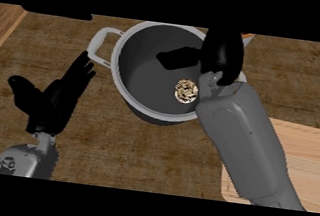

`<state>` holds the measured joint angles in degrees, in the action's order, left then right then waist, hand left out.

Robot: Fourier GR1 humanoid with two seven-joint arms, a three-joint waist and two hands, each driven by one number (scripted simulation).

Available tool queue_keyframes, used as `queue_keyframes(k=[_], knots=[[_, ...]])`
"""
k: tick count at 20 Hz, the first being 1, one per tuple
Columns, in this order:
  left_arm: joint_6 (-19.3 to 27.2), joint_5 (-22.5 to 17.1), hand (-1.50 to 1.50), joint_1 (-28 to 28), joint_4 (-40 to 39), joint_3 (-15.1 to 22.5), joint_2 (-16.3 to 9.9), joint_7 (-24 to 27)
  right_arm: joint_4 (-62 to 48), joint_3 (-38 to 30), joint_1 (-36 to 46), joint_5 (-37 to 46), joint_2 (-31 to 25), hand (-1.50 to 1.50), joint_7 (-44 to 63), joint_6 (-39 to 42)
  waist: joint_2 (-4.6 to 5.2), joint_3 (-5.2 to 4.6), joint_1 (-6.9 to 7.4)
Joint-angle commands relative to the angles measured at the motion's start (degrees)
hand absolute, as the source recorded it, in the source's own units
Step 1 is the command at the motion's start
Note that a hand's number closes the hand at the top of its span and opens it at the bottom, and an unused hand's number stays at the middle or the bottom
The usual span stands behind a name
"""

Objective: Pick the cupcake from the cutting board and place it in the pot

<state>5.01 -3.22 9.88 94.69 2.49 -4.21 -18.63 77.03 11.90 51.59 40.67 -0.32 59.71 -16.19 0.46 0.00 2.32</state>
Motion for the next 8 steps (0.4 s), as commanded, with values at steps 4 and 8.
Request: queue_keyframes(k=[4,8], knots=[[-0.03,-0.27,0.00,0.62,-0.05,-1.71,-1.27,-0.81,2.48,-2.10,-3.85,5.15,0.31,-1.50,-3.37,-21.54,-0.39,0.04,-1.85],[0.64,0.15,0.00,-0.89,0.96,-1.68,-0.72,-0.04,4.13,-4.92,-3.24,9.91,0.31,-1.50,0.99,-23.72,-0.61,-0.01,-2.33]])
